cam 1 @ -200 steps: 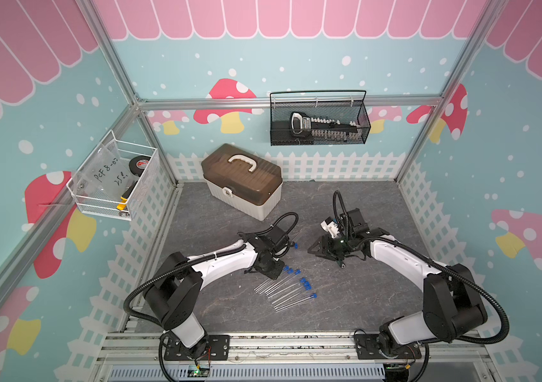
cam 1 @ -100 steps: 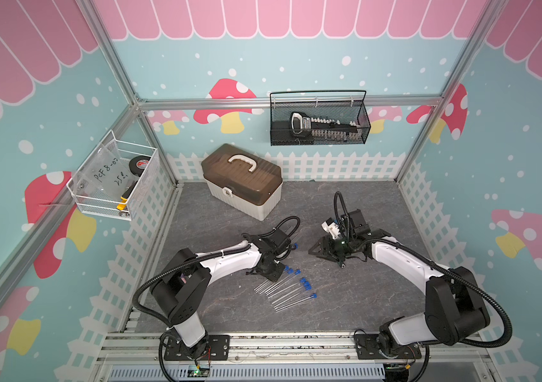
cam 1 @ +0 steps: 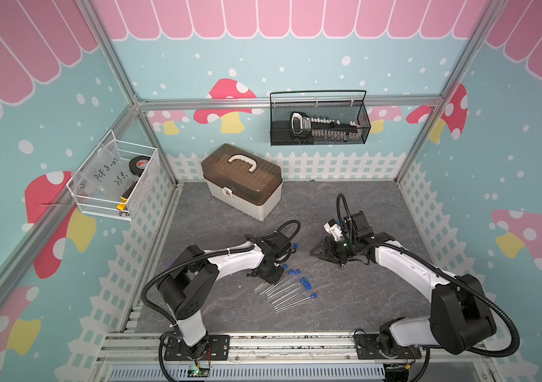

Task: Remove stoppers from test tubes
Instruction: Pick up the test tube at the center of the board.

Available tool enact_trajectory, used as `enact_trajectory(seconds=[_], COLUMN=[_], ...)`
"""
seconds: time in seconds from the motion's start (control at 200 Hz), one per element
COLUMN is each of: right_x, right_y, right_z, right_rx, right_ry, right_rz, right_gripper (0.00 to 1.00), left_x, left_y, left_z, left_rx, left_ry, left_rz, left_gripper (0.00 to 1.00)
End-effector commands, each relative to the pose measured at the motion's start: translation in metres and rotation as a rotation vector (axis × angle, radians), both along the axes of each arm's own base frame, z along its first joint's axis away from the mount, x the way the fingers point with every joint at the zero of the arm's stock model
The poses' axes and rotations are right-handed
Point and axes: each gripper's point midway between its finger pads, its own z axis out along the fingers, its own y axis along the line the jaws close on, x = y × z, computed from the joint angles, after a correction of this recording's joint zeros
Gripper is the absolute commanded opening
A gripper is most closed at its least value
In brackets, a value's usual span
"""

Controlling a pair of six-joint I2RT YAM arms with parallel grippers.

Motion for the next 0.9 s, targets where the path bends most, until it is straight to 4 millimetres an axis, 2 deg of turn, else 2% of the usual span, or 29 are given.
enact_trajectory(seconds=[0.0,0.165,0.385,0.54,0.685,0.895], right_x=[-0.001,-0.001,-0.001,0.0,0.003,-0.003], right_y=[0.0,0.0,0.001,0.003,0.004,0.004], right_z=[0.006,0.006,0.004,0.005,0.011,0.031], right_rx=[0.004,0.001,0.003,0.01,0.016,0.02], right_ry=[-0.02,-0.023,-0.016,-0.022,-0.04,-0.053], right_rz=[-0.008,-0.01,-0.003,0.008,0.015,0.051], right_gripper=[0.46,0.46,0.46,0.46,0.46,0.47], left_x=[-0.001,-0.002,0.0,0.005,0.016,0.028], left_y=[0.0,-0.002,-0.001,-0.001,-0.001,-0.006], left_z=[-0.014,-0.021,-0.018,-0.011,0.019,0.092], left_rx=[0.033,0.047,0.062,0.076,0.084,0.025], left_ry=[0.026,0.057,0.054,0.039,-0.025,-0.144], left_rz=[-0.013,-0.022,-0.045,-0.06,-0.076,-0.147], left_gripper=[0.29,0.21,0.09,0.06,0.06,0.01])
